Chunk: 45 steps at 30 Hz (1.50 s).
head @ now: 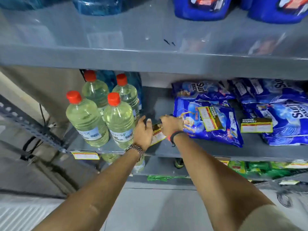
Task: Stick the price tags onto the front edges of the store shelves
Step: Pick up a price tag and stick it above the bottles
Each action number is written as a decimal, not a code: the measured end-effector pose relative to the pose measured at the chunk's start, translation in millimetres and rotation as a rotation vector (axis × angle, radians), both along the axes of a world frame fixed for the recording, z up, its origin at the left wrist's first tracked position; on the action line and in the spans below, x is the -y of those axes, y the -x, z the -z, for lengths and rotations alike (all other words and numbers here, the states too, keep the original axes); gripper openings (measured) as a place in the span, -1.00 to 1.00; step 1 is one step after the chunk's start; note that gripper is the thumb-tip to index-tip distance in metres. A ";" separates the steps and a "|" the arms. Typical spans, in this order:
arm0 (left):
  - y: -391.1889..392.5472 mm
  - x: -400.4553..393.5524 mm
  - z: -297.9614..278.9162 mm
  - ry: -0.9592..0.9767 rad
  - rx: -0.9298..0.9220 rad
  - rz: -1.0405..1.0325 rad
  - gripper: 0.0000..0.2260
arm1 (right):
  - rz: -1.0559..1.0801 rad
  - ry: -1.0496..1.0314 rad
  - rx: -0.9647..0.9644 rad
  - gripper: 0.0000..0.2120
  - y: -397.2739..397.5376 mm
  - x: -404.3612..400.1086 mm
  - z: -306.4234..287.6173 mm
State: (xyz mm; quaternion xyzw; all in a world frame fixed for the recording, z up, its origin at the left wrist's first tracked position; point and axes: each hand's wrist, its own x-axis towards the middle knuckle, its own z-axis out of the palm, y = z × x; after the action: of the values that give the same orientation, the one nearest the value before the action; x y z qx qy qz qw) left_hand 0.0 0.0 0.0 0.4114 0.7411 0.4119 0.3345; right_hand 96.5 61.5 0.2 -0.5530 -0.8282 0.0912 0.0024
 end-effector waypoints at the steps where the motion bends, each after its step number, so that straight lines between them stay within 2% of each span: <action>1: 1.2 -1.4 -0.6 0.003 0.008 -0.009 -0.60 | 0.017 0.014 0.034 -0.81 1.6 -2.2 -2.3; 7: 1.4 -4.9 10.0 -0.020 0.087 -0.008 -0.60 | 0.106 0.001 0.099 -0.86 9.2 -9.5 1.0; 10: 3.2 -2.9 15.2 -0.024 0.089 -0.006 -0.61 | 0.137 0.002 0.048 -0.91 11.8 -10.5 7.9; 12: 3.3 -0.1 16.0 -0.029 0.088 0.016 -0.62 | 0.185 0.049 -0.077 -0.90 9.5 -11.6 6.3; 15: 2.2 4.4 10.9 -0.017 0.119 0.058 -0.58 | 0.320 0.138 -0.374 -0.87 -3.6 -11.5 -7.6; 18: -2.5 8.7 -5.4 -0.054 0.148 0.090 -0.40 | 0.370 0.156 -0.610 -0.92 -25.3 -6.2 -29.5; 21: -8.8 9.9 -23.8 -0.120 0.210 0.101 -0.26 | 0.411 0.123 -0.737 -0.89 -51.2 4.0 -56.2; 23: -14.6 9.5 -36.8 -0.156 0.320 0.071 -0.36 | 0.423 0.133 -0.799 -0.84 -67.6 14.2 -74.4; 27: -22.2 14.3 -65.9 -0.218 0.645 0.019 -0.90 | 0.433 0.168 -0.925 -0.83 -95.3 36.3 -100.2; 28: -23.1 16.7 -70.2 -0.219 0.665 0.057 -0.94 | 0.424 0.177 -0.952 -0.83 -101.4 42.7 -105.9; 35: -35.8 43.0 -103.5 -0.237 0.599 0.309 -0.86 | 0.369 0.090 -1.044 -0.82 -134.4 78.5 -140.8; 43: -35.3 63.2 -129.0 -0.267 0.616 0.253 -0.77 | 0.374 0.152 -1.125 -0.83 -135.4 105.4 -164.6; 45: -29.2 71.5 -135.9 -0.300 0.609 0.249 -0.81 | 0.358 0.160 -1.165 -0.83 -129.1 114.2 -171.0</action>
State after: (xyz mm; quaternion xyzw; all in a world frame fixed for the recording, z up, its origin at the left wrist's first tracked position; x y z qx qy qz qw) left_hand 29.2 -71.5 135.9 0.4015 0.4831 0.5756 0.5235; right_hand 225.6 -52.7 171.2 -0.5413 -0.5756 0.4384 0.4284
